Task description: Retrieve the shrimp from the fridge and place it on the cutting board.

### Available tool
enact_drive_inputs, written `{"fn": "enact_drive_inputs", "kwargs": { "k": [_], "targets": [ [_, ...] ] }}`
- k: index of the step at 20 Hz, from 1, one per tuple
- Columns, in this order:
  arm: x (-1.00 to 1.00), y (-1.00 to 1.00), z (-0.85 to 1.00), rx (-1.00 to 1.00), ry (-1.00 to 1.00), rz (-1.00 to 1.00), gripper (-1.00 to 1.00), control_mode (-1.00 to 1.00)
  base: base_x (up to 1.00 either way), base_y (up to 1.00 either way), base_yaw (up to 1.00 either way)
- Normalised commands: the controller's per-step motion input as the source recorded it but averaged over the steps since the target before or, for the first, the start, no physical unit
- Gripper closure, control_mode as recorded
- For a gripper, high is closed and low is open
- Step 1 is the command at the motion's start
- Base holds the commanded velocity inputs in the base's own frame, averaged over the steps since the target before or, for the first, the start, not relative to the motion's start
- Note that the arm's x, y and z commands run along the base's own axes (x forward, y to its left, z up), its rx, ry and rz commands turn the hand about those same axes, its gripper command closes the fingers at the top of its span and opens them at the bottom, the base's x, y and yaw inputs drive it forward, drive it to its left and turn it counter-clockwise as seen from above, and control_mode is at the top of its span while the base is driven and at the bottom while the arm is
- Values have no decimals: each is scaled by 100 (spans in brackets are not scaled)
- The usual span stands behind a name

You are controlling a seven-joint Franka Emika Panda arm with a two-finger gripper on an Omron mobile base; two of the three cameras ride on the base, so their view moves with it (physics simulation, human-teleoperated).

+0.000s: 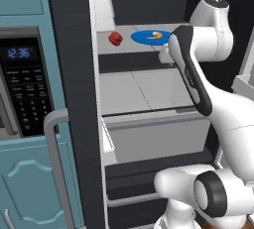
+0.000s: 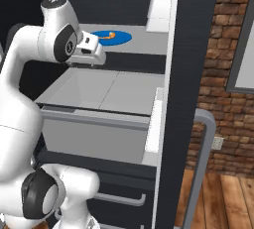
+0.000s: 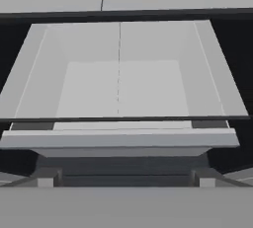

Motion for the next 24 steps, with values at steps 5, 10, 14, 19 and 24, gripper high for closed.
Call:
{"fn": "enact_drive_inputs", "kwargs": {
  "k": [5,10,14,19,24],
  "targets": [
    [19,-1,52,1,0,-12,-100,-100,0,0,0],
    [36,-6,14,0,0,-14,-100,-100,0,0,0],
    [47,-17,0,0,0,-14,-100,-100,0,0,0],
    [57,-12,0,0,0,-11,-100,-100,0,0,0],
    [77,-1,0,3,0,-5,-100,-100,0,0,0]
  ]
}}
